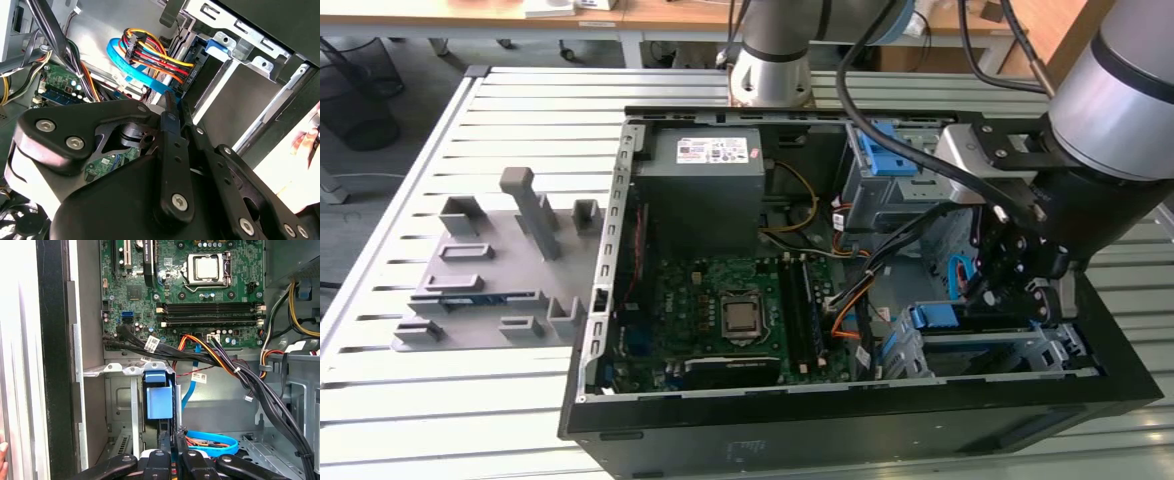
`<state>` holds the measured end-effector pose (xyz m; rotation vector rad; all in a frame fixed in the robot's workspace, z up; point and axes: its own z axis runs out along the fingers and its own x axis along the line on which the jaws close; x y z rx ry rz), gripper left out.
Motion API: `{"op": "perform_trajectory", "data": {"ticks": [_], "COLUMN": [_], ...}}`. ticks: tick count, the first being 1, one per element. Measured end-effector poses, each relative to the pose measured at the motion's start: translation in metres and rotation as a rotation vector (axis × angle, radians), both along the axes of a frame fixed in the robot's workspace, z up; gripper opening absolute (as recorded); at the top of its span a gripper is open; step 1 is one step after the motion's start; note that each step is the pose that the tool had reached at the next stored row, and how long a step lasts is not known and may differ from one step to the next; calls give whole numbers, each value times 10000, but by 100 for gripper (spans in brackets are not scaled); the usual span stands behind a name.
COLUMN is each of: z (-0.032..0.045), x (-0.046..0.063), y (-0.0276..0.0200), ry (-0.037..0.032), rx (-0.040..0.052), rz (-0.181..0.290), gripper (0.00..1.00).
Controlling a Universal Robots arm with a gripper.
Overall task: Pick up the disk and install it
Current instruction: 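Insert the second disk wire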
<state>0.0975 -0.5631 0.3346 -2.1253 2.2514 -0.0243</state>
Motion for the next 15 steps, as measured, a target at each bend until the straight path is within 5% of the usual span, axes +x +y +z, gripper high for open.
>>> {"op": "perform_trajectory", "data": {"ticks": [15], "z": [-44], "x": [10], "y": [-8], "ry": [1], "rx": [-4], "rz": [-23], "gripper": [16]}}
